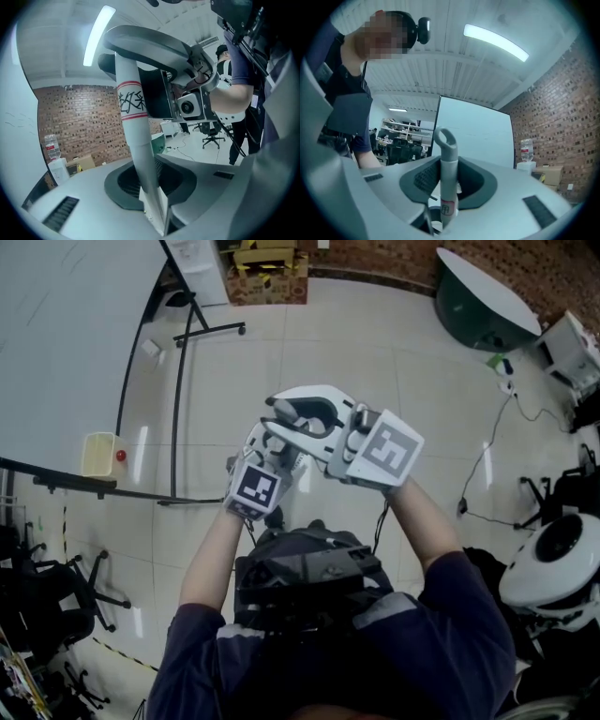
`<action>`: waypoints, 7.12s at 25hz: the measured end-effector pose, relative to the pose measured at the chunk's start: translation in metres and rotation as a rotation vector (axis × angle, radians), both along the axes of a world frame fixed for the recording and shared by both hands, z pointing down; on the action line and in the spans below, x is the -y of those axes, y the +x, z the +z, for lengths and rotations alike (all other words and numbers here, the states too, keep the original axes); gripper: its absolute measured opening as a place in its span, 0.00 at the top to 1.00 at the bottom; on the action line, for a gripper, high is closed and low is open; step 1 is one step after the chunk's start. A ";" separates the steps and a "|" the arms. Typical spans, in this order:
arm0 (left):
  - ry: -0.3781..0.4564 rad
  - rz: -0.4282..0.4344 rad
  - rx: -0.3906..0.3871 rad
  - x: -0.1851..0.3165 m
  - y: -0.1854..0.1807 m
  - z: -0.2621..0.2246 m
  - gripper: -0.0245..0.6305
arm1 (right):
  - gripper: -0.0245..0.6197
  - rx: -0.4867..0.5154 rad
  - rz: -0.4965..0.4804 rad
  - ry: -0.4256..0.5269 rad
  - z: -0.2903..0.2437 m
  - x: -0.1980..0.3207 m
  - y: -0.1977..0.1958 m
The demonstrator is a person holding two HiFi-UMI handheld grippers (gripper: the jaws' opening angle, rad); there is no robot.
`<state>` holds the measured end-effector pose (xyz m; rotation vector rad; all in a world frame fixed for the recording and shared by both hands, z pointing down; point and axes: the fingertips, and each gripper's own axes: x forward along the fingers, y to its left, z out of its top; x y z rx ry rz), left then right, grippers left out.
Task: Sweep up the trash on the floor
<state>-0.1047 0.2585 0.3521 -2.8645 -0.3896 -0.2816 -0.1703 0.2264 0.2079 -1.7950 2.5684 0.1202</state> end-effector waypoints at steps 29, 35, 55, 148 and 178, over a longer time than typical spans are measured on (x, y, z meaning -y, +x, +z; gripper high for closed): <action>-0.179 -0.200 0.105 0.213 -0.010 0.036 0.91 | 0.81 -0.166 -0.007 -0.053 0.004 0.206 -0.003; -0.198 -0.271 0.139 0.278 -0.022 0.069 0.90 | 0.81 -0.271 -0.153 -0.105 0.035 0.264 -0.028; -0.311 -0.834 0.298 0.450 -0.054 0.188 0.81 | 0.82 -0.179 -0.722 -0.289 0.180 0.415 -0.023; -0.491 -0.743 0.012 0.470 -0.016 0.101 0.96 | 0.76 -0.386 -0.057 -0.534 0.245 0.414 0.099; -0.486 -0.175 -0.003 0.187 0.061 -0.050 0.96 | 0.95 -0.419 0.148 -0.613 0.142 0.106 0.129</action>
